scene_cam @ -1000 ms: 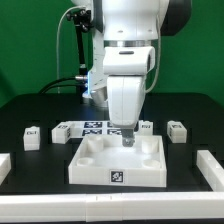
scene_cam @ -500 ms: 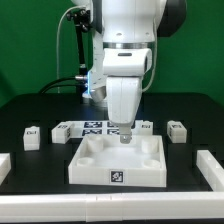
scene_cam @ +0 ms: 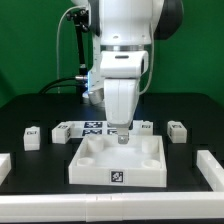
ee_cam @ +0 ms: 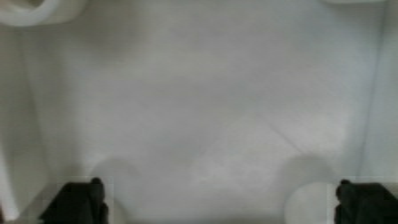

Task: Assemble one leg

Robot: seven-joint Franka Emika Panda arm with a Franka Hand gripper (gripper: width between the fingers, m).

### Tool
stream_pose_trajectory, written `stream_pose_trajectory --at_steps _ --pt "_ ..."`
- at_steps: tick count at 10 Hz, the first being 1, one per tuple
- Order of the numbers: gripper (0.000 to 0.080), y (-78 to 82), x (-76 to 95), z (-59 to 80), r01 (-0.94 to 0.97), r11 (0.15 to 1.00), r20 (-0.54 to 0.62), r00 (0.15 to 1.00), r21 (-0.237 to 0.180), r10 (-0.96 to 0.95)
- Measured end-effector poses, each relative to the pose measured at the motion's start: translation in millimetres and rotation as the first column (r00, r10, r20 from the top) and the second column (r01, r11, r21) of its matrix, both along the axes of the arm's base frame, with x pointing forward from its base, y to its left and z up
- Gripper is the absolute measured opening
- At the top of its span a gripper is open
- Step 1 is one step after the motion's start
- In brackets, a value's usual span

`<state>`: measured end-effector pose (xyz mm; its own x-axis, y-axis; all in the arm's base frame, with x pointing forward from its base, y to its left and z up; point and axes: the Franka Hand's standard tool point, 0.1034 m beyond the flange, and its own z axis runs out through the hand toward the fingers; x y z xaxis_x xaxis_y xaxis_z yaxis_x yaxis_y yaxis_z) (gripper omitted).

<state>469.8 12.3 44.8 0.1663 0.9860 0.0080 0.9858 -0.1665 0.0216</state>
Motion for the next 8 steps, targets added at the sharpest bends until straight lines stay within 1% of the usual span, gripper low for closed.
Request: stream_pose_trajectory --at_steps 2,3,4,8 --pt "0.065 0.9 -12.7 -7.1 -0.001 1.0 -0.013 1.0 0.003 0.001" --pt "0.065 0.4 -22.9 -13.3 0.002 1.0 -0.024 1.0 0.005 -0.002" --pt "0.065 0.6 -29.4 -18.8 0.003 1.0 -0.03 1.0 0.009 -0.003" --pt "0.065 0.1 -40.7 -35.2 0.008 1.0 -0.061 0.998 0.013 -0.008"
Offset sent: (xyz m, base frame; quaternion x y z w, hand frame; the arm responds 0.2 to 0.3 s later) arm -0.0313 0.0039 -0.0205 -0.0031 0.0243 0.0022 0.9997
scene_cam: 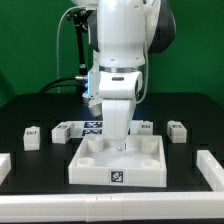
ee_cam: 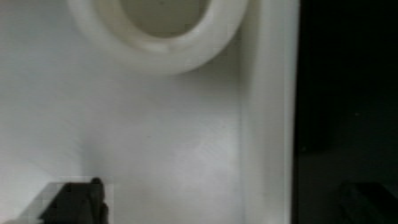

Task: Assemble one leg

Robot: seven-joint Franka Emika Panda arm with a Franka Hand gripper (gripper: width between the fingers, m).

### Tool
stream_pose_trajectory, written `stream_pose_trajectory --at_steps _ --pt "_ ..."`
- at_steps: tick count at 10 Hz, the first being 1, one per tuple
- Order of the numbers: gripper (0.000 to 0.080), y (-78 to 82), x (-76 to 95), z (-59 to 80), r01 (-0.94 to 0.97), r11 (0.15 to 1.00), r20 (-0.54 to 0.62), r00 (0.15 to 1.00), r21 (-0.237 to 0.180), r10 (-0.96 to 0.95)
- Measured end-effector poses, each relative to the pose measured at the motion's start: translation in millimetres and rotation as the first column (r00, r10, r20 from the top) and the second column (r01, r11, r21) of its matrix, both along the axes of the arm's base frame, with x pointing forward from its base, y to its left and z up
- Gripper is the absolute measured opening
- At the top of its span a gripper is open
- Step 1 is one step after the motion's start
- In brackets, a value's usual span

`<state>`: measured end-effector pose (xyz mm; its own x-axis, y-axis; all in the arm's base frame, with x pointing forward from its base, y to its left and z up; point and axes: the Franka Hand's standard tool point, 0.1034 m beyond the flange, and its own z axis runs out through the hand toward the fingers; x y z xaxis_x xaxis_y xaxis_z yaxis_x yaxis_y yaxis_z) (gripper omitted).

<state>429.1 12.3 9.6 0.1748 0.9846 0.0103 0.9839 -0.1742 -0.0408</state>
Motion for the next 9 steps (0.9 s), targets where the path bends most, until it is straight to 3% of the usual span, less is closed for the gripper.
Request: stream_pose_trajectory --at_steps 3,4,5,7,8,9 --pt "0.065 -0.1 -0.2 -2.2 0.0 1.0 -0.006 1.0 0.0 0.0" --pt "0.0536 -0.1 2.5 -0.5 0.0 1.0 -0.001 1.0 0.0 0.0" --pt "0.0536 -0.1 1.9 -1.2 0.0 1.0 -0.002 1.0 0.0 0.0" --pt "0.0217 -0.1 1.7 -1.5 0.0 1.0 -0.003 1.0 0.0 0.0" --pt "0.0217 -0.1 1.6 -1.6 0.0 1.0 -0.003 1.0 0.0 0.0" --pt "0.0061 0.0 3.5 -0.6 0.001 1.0 0.004 1.0 0.001 -0.001"
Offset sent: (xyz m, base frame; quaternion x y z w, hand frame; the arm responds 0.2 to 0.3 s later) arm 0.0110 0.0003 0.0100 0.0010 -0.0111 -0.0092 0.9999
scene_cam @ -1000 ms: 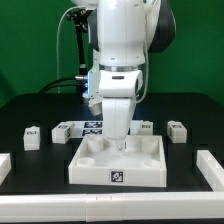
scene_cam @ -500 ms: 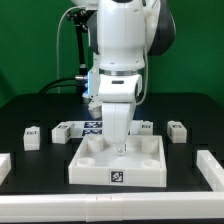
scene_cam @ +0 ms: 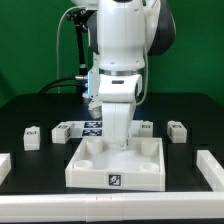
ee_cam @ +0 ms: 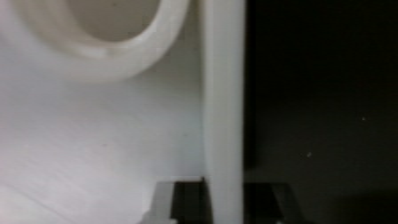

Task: Assemble one leg

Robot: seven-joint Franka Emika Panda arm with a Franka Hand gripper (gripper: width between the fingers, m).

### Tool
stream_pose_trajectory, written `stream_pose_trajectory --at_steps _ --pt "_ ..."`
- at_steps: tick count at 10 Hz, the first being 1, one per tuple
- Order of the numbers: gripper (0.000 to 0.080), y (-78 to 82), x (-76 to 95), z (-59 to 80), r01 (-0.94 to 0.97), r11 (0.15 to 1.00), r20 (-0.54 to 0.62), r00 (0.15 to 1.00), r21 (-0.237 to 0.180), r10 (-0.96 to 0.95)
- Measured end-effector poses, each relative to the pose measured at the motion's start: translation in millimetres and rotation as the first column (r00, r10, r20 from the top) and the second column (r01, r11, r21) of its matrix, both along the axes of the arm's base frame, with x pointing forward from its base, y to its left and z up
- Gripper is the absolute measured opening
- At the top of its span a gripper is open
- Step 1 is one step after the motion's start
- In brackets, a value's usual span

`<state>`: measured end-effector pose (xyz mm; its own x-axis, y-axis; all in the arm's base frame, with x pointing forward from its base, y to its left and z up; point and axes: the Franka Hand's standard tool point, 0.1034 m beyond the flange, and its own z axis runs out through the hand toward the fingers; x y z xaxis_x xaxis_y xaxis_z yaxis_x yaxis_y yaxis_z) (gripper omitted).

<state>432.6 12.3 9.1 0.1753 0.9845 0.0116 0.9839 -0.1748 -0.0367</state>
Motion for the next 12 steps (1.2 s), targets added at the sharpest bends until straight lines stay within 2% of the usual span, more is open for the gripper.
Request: stream_pose_trajectory --at_steps 9,12 --pt "0.006 -0.1 0.4 0.3 0.0 1.0 0.001 1.0 0.0 0.0" --pt "0.006 10.9 15.3 -0.2 -0.087 0.996 0.025 0.996 -0.002 0.087"
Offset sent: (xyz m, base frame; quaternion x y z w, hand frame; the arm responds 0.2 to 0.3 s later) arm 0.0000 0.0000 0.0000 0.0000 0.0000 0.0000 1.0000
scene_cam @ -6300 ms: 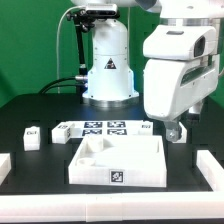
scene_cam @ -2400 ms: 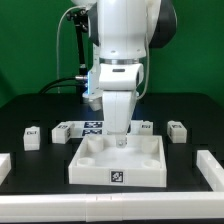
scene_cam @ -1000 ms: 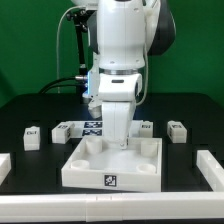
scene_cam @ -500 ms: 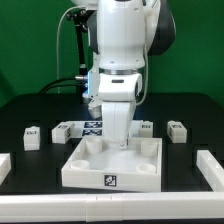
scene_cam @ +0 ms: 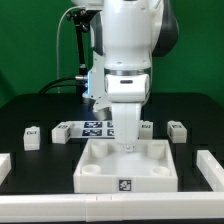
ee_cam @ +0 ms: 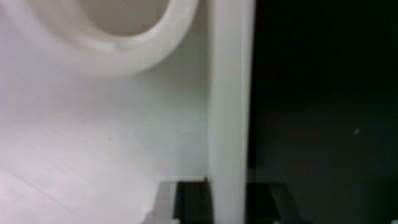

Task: Assemble one leg

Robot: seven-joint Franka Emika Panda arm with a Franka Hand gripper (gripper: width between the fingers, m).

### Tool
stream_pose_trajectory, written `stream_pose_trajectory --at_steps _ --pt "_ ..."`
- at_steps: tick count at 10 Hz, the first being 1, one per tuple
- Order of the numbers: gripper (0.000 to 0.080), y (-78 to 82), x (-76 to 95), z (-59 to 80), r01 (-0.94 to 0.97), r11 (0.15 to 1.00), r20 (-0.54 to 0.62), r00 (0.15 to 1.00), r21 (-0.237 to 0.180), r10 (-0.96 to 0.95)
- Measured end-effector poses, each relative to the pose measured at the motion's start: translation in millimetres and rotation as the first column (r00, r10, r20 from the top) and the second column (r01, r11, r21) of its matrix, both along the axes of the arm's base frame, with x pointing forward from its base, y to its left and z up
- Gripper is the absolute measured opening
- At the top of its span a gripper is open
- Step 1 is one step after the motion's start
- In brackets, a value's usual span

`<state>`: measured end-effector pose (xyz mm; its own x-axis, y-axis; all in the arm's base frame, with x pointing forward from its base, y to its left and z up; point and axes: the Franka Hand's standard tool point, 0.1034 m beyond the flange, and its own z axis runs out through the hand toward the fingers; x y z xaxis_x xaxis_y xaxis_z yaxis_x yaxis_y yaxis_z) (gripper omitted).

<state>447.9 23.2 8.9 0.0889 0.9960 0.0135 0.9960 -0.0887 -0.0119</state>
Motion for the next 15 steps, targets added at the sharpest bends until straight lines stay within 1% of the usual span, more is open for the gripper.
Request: stream_pose_trajectory --at_steps 2,3,7,9,10,15 --pt "0.006 9.9 14.6 -0.6 -0.116 0.993 0.021 0.993 -0.001 0.116" --pt "0.006 16.4 19.6 -0.6 -0.136 0.991 0.03 0.99 -0.002 0.136" --pt "0.0059 32.4 31.0 -0.7 -0.097 0.995 0.042 0.994 0.006 0.096" --pt "0.0059 45.2 36.3 -0.5 -0.067 0.998 0.038 0.997 0.011 0.067" --pt "0.0059 47.1 36.6 -1.1 -0.066 0.998 0.03 0.997 0.009 0.065" --pt "0.0059 46.3 37.3 -1.1 -0.063 0.998 0.029 0.998 0.008 0.063"
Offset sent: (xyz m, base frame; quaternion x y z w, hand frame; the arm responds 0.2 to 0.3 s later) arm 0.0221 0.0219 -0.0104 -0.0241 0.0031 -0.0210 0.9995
